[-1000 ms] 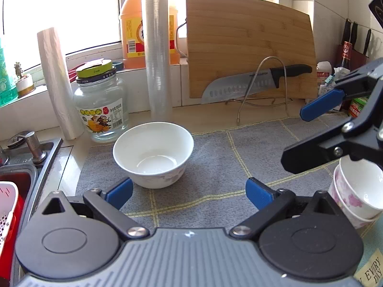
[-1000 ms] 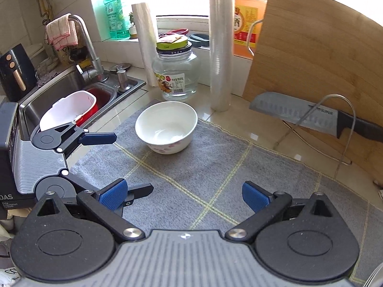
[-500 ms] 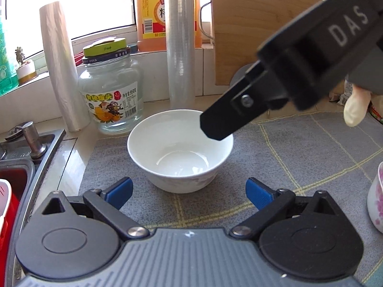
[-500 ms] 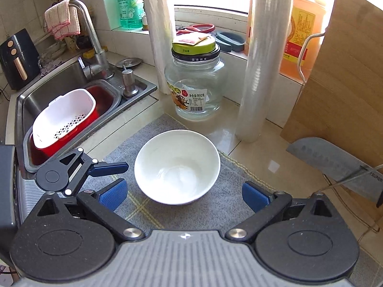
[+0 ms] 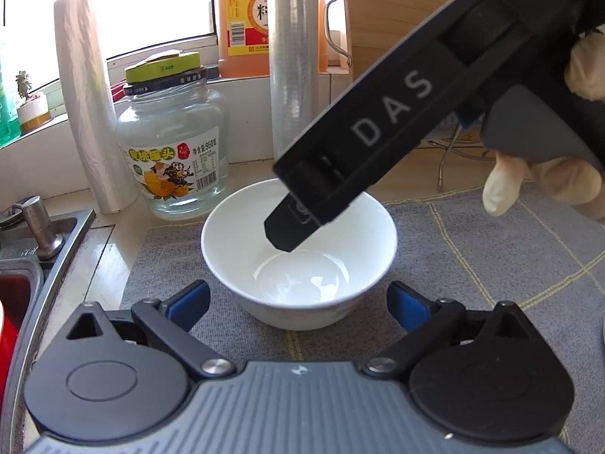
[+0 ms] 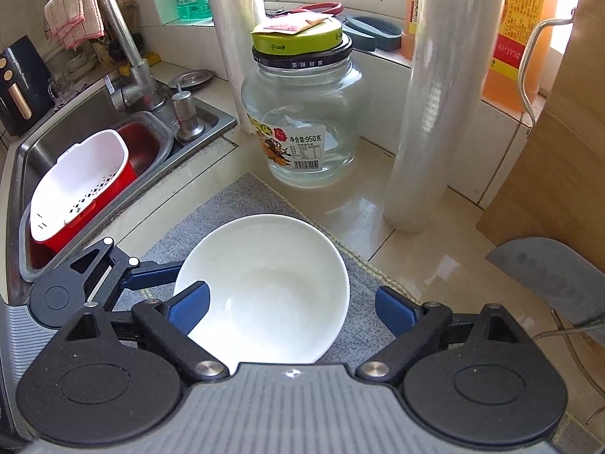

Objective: Organize plates and bowls
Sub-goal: 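Close the right gripper on the rim of the white bowl, then lift the white bowl with the right gripper and carry it to the bowl stack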

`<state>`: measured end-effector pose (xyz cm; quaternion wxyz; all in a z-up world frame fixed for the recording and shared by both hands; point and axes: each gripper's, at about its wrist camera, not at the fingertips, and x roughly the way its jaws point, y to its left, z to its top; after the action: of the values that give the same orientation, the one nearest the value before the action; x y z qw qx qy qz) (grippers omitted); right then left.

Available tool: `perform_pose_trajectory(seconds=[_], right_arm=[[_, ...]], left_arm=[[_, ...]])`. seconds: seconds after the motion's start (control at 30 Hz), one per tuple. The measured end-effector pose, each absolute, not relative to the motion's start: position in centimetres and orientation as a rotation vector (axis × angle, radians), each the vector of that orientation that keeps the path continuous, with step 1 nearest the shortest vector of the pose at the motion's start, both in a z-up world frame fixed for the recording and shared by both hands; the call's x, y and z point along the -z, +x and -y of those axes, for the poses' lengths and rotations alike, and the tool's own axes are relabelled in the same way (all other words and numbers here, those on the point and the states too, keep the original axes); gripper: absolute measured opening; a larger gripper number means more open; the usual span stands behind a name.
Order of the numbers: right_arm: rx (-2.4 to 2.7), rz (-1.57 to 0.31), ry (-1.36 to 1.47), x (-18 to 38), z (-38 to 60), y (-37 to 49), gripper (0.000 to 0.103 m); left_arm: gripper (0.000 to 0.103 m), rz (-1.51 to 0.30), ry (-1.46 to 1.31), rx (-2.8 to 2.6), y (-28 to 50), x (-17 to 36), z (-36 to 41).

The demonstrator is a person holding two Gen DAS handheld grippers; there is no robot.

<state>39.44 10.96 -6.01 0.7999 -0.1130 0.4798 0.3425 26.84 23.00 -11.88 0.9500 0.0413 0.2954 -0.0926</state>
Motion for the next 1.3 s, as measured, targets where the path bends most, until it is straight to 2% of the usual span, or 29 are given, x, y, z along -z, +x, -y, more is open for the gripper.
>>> perform_pose_trajectory(seconds=[0.27,0.43,1.3], right_arm=[[-0.750,-1.049,-0.226,6.9,-11.5,40.5,0.085],[-0.774,-1.062,-0.221,7.1,-11.7,40.6,0.080],[-0.809,-1.068,-0.176,5.8,-10.9,39.3,0.080]], left_arm=[[0.093,-0.569,0.095,0.202,27.0,11.6,-23.0],[0.093,-0.571,0.095,0.207,27.3,11.6,-23.1],[0.093,-0.593,0.135,0.228,26.0,10.1,-22.9]])
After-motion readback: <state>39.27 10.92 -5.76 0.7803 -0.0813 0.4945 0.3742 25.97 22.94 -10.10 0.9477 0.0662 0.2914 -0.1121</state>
